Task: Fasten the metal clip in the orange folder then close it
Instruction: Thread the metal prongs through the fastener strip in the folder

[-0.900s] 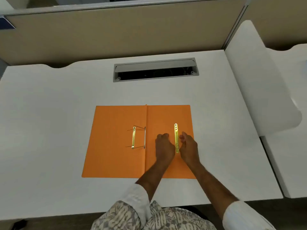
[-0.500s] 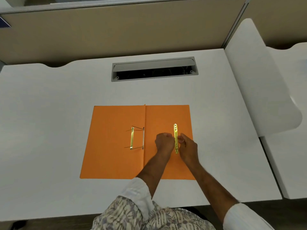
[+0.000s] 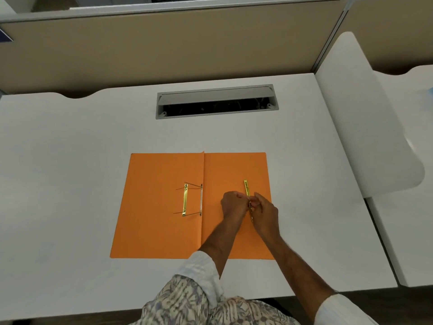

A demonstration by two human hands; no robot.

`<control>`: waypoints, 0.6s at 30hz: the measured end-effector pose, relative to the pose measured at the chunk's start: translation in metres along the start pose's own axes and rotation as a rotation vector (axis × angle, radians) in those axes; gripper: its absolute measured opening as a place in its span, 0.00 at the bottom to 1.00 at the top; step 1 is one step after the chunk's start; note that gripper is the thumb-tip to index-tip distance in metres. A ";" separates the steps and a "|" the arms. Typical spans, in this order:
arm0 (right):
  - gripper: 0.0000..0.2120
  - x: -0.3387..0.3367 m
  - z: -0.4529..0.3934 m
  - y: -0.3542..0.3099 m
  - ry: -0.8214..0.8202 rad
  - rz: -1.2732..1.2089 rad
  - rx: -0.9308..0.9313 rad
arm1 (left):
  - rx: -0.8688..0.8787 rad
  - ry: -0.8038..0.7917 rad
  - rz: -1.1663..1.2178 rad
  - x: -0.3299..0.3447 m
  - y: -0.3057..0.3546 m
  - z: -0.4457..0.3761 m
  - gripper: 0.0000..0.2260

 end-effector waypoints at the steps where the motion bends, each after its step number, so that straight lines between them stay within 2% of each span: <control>1: 0.18 -0.001 -0.001 0.000 0.009 -0.006 -0.002 | 0.028 0.007 -0.031 0.000 0.002 0.000 0.05; 4: 0.17 -0.004 -0.002 0.000 0.032 -0.030 0.015 | 0.071 0.007 -0.077 0.000 0.006 0.002 0.06; 7: 0.15 -0.003 -0.006 0.001 0.031 -0.033 0.034 | 0.075 -0.061 -0.053 -0.006 0.006 0.001 0.05; 11: 0.11 0.015 -0.011 -0.011 -0.054 -0.146 0.011 | 0.098 -0.156 0.026 -0.031 0.010 -0.002 0.06; 15: 0.11 0.048 -0.013 -0.033 -0.156 -0.164 -0.021 | 0.148 -0.078 0.070 -0.091 0.012 -0.007 0.06; 18: 0.12 0.078 -0.019 -0.065 -0.220 -0.050 -0.168 | 0.147 -0.016 0.135 -0.140 0.005 -0.013 0.03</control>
Point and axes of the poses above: each hand's wrist, its own z-axis away from the middle knuckle, its own x-axis out of the palm, y = z × x, the point moved 10 cm from there along -z, towards the middle knuckle, and after that the axes turned 7 degrees about -x, right-handed, at the moved point
